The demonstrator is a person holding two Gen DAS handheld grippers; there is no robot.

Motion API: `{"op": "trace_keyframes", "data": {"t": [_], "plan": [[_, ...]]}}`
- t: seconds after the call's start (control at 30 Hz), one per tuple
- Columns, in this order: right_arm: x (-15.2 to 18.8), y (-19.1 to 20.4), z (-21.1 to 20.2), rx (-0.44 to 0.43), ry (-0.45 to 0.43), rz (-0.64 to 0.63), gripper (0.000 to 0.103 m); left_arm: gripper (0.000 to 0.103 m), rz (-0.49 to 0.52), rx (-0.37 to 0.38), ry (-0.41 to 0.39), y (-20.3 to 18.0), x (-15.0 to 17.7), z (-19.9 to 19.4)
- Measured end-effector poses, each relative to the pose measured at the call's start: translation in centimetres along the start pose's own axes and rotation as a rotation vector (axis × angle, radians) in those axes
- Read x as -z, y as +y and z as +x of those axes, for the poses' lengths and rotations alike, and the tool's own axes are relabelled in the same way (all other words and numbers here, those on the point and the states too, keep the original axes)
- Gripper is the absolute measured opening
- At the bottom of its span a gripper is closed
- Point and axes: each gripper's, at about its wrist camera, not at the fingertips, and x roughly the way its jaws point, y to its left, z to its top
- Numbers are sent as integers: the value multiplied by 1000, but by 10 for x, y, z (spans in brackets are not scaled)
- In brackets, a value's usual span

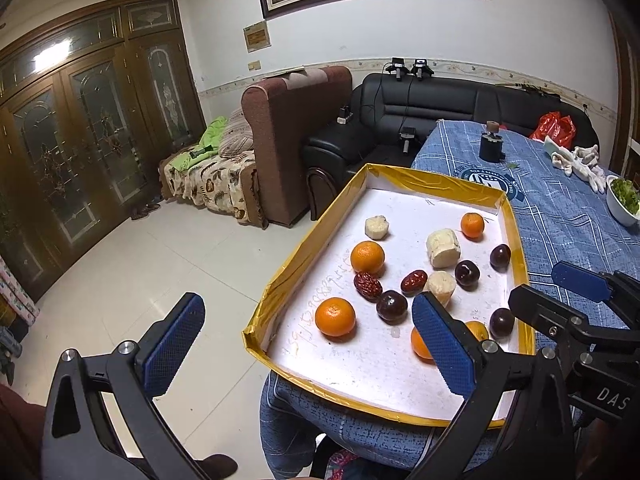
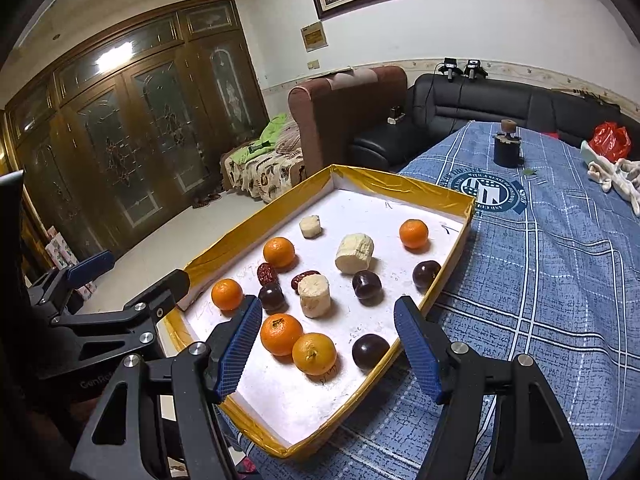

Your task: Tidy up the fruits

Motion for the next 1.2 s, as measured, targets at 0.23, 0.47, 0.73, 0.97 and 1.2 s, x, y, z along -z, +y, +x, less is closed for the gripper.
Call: {"op": "trace_keyframes", "data": {"t": [0.23, 0.47, 0.73, 0.97, 1.2], "plan": [[1, 0, 1, -1, 1, 0, 70, 103, 5, 14, 0, 0, 1, 0], [2, 0, 2, 0, 2, 4, 70, 103, 4, 11, 4, 0, 2, 0], [2, 1, 0, 2, -1, 8, 70, 103, 4, 10, 19, 3, 5, 5], [1, 0, 1, 3, 3, 7, 70, 103, 3, 14, 30, 4, 6, 10], [1, 2, 2, 3, 2, 7, 70, 103, 4, 18, 33, 5, 7, 11]]}}
